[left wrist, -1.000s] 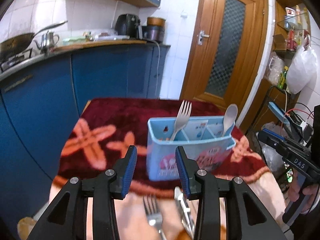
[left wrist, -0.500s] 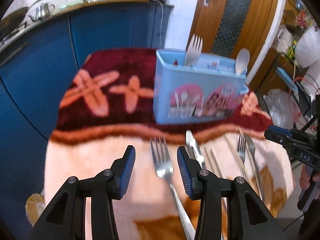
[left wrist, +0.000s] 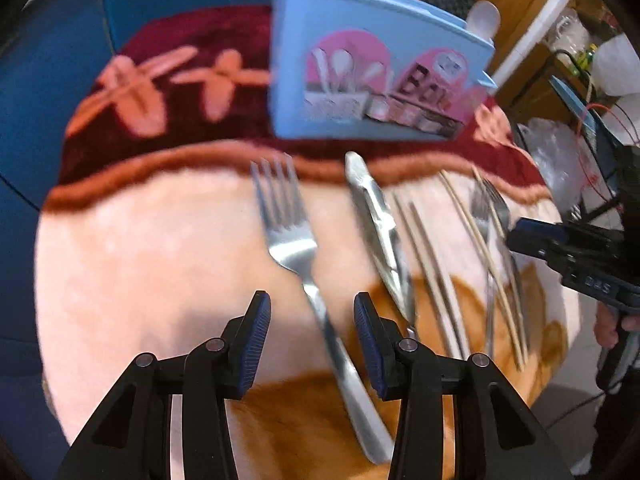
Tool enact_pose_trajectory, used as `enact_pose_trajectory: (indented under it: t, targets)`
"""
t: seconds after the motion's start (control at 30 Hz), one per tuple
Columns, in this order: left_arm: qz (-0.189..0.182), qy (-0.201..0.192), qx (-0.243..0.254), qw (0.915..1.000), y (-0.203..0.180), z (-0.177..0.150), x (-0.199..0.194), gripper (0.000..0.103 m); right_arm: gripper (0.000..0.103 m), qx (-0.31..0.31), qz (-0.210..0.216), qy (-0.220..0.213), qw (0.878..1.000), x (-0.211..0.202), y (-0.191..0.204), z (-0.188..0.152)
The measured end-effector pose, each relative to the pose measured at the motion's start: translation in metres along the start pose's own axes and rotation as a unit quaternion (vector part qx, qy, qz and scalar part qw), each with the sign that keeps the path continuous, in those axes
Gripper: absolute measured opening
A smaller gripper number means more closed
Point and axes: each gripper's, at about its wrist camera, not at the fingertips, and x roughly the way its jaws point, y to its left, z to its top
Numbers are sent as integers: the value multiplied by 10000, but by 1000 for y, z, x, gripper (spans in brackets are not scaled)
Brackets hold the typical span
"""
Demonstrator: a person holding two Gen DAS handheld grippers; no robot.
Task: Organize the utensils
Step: 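Move both tools back down to the remaining utensils on the blanket, then grasp a thin silver fork with the left tool while the right tool grasps another silver fork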
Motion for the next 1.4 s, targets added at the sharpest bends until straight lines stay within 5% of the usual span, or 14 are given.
enact_pose_trajectory:
  t: [0.2,0.47,0.6,1.07,1.4]
  targets:
    - [-212,305,-98,9993,-3,4,5,23,29,76,153,184,9997,6,-3,2]
    - [-332,399,-236,9984,1,11,10,17,21,34,230,178,9996,11,-3,4]
    - [-325,163,-296,9989,3,9,9,9,9,202,460,-16,9987,10,-10,2]
    - [-895,-1132,-419,9886,1,-22,-15,1,7,268,667,-1080,9915,-12,-17,-32]
    - [-974,-1272,-610,9852,9,-27,-18,1,12,431,592,-951,9928,-5,-28,-35]
